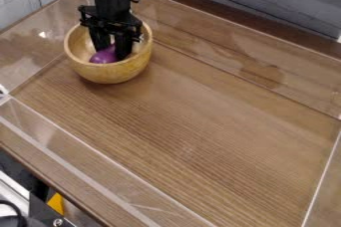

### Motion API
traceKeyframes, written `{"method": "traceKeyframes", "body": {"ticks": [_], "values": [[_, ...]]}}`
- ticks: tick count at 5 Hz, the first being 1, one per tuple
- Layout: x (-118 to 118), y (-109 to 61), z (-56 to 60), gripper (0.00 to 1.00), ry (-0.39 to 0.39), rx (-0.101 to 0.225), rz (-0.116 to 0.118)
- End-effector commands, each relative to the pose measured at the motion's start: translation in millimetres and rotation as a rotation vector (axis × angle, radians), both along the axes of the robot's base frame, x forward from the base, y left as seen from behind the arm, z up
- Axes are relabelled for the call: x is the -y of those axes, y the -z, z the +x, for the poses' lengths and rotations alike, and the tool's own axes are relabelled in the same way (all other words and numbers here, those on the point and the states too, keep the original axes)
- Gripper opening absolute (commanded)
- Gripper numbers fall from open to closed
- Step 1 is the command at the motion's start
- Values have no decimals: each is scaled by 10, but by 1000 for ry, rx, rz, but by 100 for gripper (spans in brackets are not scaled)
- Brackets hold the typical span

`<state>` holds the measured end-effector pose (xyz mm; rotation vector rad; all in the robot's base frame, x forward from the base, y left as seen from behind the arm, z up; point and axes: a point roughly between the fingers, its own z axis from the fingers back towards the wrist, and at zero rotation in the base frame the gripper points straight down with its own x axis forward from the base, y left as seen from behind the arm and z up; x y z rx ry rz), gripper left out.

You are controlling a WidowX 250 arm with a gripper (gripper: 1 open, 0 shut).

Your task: Remove the purple eggplant from inside the brown bowl and put it on the table

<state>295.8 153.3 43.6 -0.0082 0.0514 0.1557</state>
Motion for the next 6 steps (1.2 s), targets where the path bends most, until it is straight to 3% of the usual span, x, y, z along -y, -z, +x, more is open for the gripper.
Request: {"method": "traceKeyframes", "body": {"ticks": [1,6], "values": [[-39,-285,34,0,-10,72,34],[28,-360,-27,0,-22,77,19]]}}
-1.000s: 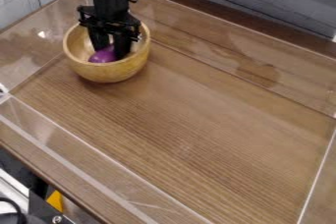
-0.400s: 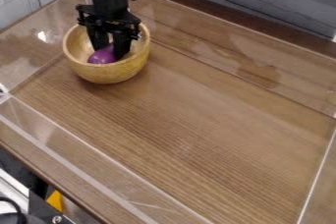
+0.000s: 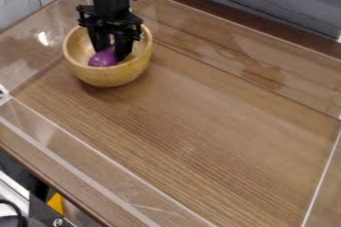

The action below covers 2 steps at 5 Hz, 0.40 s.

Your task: Remove the purple eggplant from inside the brown bowl and put it on the table

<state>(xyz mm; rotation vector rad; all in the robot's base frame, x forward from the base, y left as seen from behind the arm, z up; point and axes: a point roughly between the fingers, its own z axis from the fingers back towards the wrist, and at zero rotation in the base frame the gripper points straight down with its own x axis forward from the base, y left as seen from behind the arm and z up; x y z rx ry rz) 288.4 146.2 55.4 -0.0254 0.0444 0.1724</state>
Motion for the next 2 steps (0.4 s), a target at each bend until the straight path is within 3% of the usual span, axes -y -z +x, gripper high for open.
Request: {"method": "traceKeyframes", "body": {"ticks": [1,2], "values": [[-26,-254,33,0,-7,69,33],[-11,-256,22,0,-8,68,31]]}}
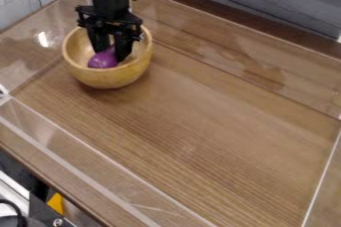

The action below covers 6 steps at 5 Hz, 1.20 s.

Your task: Remove the purple eggplant from inside the brown bowl and put it on the table

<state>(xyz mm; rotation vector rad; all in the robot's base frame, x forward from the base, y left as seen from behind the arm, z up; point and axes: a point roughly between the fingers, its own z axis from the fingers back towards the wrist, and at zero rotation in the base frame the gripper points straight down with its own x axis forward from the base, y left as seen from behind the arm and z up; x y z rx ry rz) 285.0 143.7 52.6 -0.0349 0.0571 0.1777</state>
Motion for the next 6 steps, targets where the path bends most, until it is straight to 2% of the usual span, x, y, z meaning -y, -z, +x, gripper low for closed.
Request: {"method": "traceKeyframes", "body": {"ticks": [1,3,5,6], "values": [[-18,-290,45,0,-3,80,40],[5,-349,27,0,-5,74,35],[-2,-422,1,0,-11,70,20],[4,-443,-4,0,-15,71,22]]}}
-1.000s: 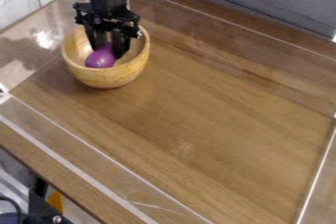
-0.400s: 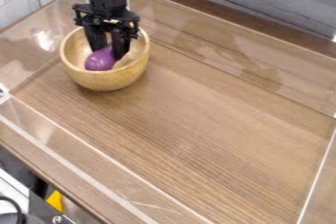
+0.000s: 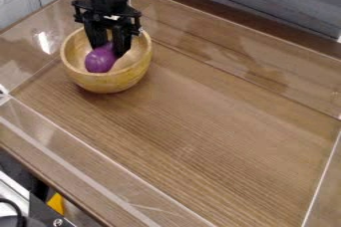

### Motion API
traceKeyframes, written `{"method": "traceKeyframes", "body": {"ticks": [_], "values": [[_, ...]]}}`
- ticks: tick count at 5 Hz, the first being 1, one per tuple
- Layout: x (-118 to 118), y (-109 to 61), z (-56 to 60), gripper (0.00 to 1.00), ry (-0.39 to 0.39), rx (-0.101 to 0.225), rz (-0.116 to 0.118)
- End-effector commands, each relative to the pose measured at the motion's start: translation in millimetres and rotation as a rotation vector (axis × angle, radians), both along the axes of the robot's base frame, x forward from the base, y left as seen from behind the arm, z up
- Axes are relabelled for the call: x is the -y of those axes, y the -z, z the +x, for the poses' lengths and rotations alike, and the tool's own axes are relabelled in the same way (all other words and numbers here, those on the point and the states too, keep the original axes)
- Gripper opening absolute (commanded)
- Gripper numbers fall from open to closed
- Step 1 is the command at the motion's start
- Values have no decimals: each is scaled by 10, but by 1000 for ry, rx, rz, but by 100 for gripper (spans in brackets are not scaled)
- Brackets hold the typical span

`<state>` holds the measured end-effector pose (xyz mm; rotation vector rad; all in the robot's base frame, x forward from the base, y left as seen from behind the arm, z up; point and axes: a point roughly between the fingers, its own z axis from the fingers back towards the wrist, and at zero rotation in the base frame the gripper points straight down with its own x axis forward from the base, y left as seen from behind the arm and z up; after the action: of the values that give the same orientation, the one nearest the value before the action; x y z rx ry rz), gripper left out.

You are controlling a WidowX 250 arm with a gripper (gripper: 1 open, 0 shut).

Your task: Remove the purple eggplant from inside the brown bowl and put it on the table

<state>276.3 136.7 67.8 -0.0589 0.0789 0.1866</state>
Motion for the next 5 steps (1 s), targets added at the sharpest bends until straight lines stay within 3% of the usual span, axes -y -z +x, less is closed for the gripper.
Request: {"method": "traceKeyframes", "body": {"ticks": [1,5], "values": [[-61,-305,79,0,-9,91,49],[-24,-369,65,0,-19,95,57]]}}
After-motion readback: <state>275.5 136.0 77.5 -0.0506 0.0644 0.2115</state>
